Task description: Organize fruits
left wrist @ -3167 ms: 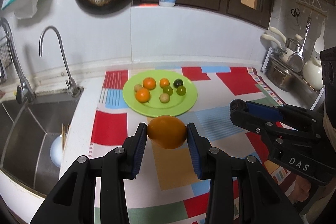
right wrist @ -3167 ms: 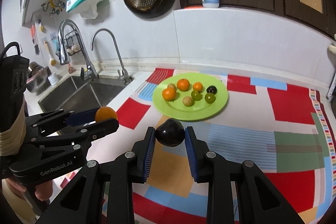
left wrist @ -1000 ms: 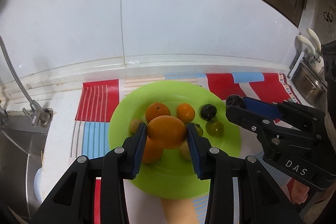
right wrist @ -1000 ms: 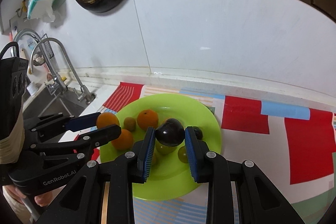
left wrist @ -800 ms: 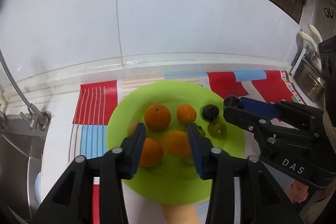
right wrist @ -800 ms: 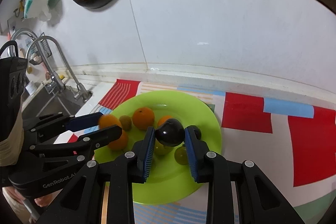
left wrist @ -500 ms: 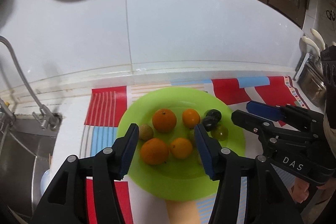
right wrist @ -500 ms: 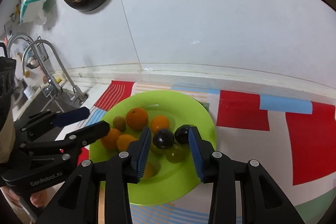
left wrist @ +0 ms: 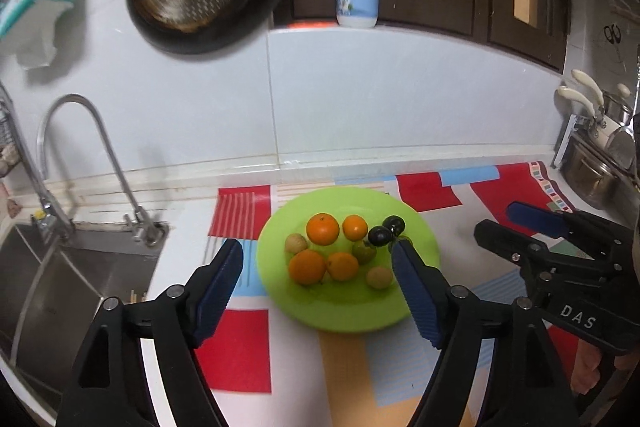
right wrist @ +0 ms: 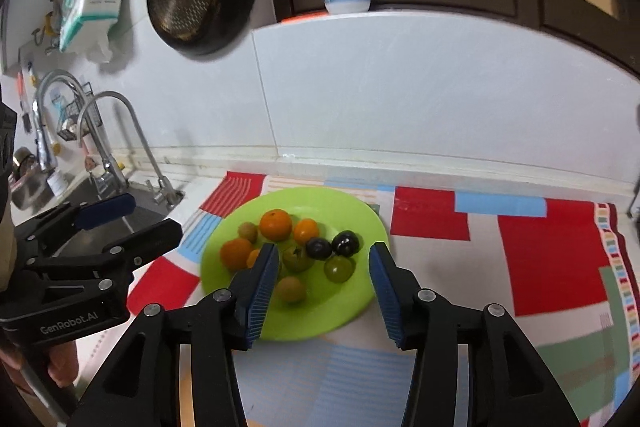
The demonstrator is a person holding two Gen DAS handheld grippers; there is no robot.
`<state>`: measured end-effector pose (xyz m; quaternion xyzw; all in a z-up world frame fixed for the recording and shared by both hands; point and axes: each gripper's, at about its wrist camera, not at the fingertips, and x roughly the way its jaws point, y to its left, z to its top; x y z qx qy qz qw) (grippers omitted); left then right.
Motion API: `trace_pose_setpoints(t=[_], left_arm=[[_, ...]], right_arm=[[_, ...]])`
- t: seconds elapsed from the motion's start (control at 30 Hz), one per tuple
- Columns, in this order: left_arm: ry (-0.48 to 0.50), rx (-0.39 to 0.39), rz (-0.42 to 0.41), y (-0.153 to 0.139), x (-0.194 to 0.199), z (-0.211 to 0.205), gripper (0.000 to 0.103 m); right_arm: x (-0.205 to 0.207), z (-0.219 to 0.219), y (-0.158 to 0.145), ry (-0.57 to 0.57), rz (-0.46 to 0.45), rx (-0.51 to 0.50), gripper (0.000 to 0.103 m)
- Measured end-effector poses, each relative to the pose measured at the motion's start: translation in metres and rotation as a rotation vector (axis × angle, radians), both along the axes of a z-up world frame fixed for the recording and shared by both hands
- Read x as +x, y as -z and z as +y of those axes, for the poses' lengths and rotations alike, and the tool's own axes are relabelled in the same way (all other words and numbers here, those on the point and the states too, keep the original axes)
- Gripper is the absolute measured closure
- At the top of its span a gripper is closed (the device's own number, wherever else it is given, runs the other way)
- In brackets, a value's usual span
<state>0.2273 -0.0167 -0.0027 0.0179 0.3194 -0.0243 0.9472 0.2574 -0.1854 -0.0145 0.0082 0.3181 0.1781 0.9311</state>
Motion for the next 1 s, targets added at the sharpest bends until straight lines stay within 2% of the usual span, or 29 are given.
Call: trace_pose_setpoints(t=[0.33, 0.47, 0.53, 1.0], left_arm=[[-0.044, 0.014, -0.046, -0.025, -0.070, 0.000, 0.016], [-0.046, 0.016, -0.055, -0.034, -0.096, -0.001, 0.014], [-0.040, 0.008, -0.059, -0.038, -0.108, -0.003, 0.013], [-0.043, 0.027, -0.083, -0.050, -0.168, -0.007, 0.006]], right_arm=[[-0.075, -0.009, -0.031, 0.060, -0.077, -0.036, 0.040], [-0.104, -0.010, -0.042, 0.071, -0.092, -0.058, 0.039], [-0.117, -0.012, -0.045, 0.082, -0.095, -0.059, 0.035], [-0.181, -0.025, -0.057, 0.109, -0.087, -0.022, 0.028]])
